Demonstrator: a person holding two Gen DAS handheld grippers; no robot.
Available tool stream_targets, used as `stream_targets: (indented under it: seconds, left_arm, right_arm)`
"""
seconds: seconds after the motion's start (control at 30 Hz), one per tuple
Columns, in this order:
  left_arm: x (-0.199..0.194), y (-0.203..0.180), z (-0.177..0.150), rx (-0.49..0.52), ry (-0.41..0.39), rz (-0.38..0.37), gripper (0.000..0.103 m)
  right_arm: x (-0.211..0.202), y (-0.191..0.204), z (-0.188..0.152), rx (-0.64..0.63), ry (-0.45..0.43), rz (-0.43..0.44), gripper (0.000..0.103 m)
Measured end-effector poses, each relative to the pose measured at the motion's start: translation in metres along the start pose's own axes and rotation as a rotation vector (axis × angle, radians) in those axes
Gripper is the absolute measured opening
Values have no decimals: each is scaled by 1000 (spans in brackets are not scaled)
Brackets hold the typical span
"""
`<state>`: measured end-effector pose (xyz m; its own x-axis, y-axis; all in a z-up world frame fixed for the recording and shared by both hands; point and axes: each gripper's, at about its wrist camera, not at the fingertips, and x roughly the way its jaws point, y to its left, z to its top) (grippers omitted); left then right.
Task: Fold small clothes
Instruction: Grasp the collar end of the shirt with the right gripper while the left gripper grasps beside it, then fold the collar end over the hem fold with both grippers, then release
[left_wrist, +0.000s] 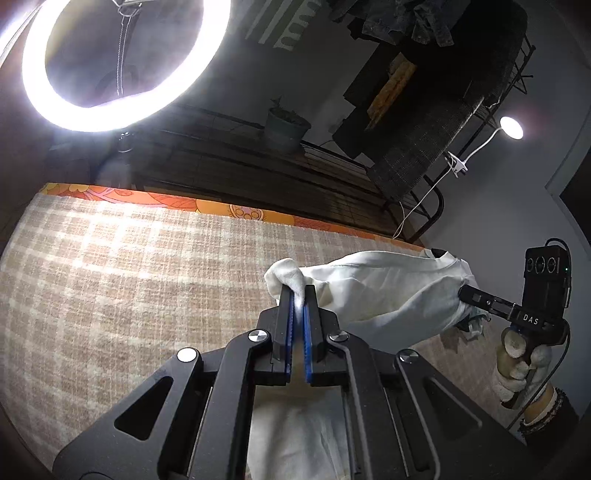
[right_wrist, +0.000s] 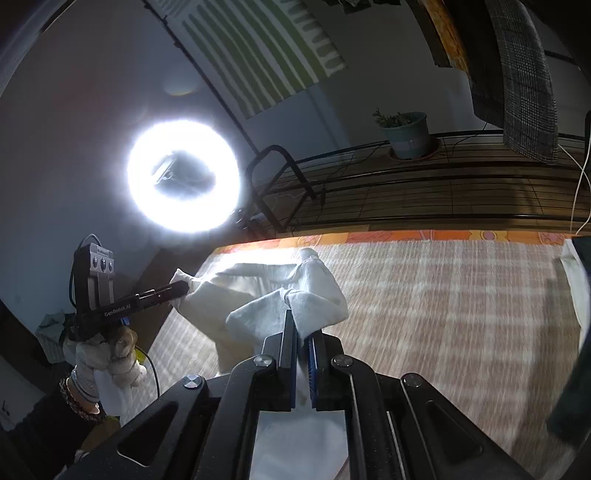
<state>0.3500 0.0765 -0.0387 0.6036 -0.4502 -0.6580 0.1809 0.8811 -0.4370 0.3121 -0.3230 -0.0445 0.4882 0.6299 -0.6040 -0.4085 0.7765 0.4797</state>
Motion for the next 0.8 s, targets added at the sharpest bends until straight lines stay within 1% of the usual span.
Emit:
stream_targets:
  seconds: [0.13,0.23,0.4,0.6,0.7,0.8]
  left_arm:
    - [-23,-10,-21,21,-1,7,2]
    - [-38,-15,-39,17,-1,10,2]
    - [-62,-25,-81,44,15,26,2]
    - [-79,-24,-137,30,41,29,2]
    - [-84,-30,-166,84,66,58,2]
    - [-89,-34,-189,136,90,86,2]
  right_arm:
    - [-17,18,-18,-36,14,-22,2]
    - [-30,32,-34,-51,14,-29,2]
    - [-48,54,-76,-84,29,-46,2]
    - [-57,68,-134,-104,65,-89,2]
    - [-59,67,-161,-113,73,-118,2]
    - [-63,72,-188,-174,101,-160,5]
